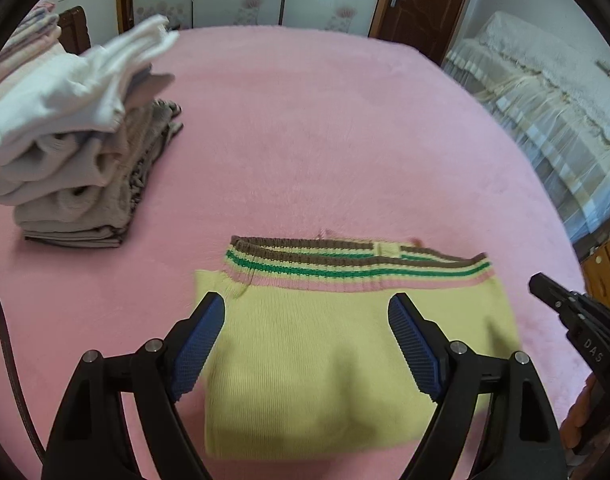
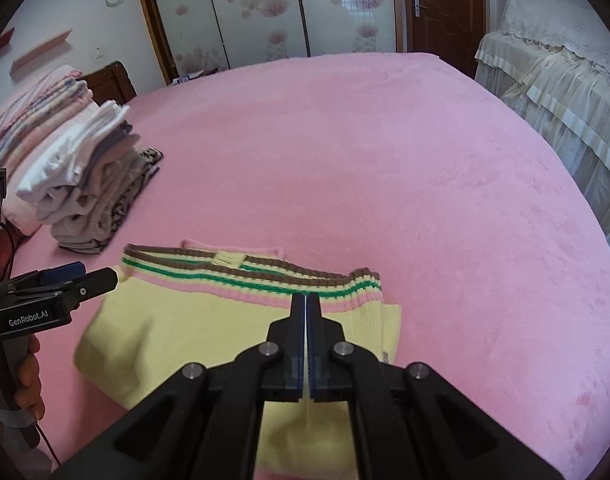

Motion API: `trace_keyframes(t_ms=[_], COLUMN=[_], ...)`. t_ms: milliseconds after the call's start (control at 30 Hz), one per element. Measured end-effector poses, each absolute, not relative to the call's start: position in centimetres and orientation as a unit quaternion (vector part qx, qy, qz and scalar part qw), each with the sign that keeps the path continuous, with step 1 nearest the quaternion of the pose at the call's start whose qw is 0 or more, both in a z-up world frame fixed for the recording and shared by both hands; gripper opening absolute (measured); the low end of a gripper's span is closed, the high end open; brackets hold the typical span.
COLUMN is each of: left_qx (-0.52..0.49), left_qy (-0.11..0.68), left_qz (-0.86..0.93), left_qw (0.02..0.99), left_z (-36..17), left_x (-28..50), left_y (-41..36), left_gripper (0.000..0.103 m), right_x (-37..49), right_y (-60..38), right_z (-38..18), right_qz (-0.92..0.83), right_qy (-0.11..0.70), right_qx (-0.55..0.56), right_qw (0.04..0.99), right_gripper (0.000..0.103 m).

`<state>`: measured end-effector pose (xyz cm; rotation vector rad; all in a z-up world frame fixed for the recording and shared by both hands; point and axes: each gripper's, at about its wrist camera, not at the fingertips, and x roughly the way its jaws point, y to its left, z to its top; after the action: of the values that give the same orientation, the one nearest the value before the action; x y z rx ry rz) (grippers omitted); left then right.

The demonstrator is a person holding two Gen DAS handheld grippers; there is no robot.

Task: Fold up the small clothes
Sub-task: 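Release the hem with both tools and pull them back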

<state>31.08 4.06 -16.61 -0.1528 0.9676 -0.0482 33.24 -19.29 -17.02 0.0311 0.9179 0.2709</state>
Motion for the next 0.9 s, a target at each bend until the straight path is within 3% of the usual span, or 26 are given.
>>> trace_keyframes(t_ms=[167, 400, 900], left_qx=[-0.088, -0.104, -0.157], left_qy=[0.435, 0.411, 0.402], left_qz=[-0.02, -0.022, -0.012], left_qw=[0.896, 0.906, 0.902], left_z=[-13.1, -10.0, -11.0], left_x=[28.2, 24.4, 17.8], left_y=[4.5, 4.6, 6.6], left_gripper=[0.093, 0.094, 0.094], right_x=[31.0, 27.8, 24.0], right_y=[-19.0, -18.4, -16.7], right_z=[-14.5, -11.6, -10.1], right_qz=[0.143, 0.155, 0.172], right_qy=[0.422, 0.397, 0.374], right_qx=[0.027, 0.036, 0.034], right_qw=[0.895, 0.904, 0.911], right_gripper=[0.003, 0.003, 0.003])
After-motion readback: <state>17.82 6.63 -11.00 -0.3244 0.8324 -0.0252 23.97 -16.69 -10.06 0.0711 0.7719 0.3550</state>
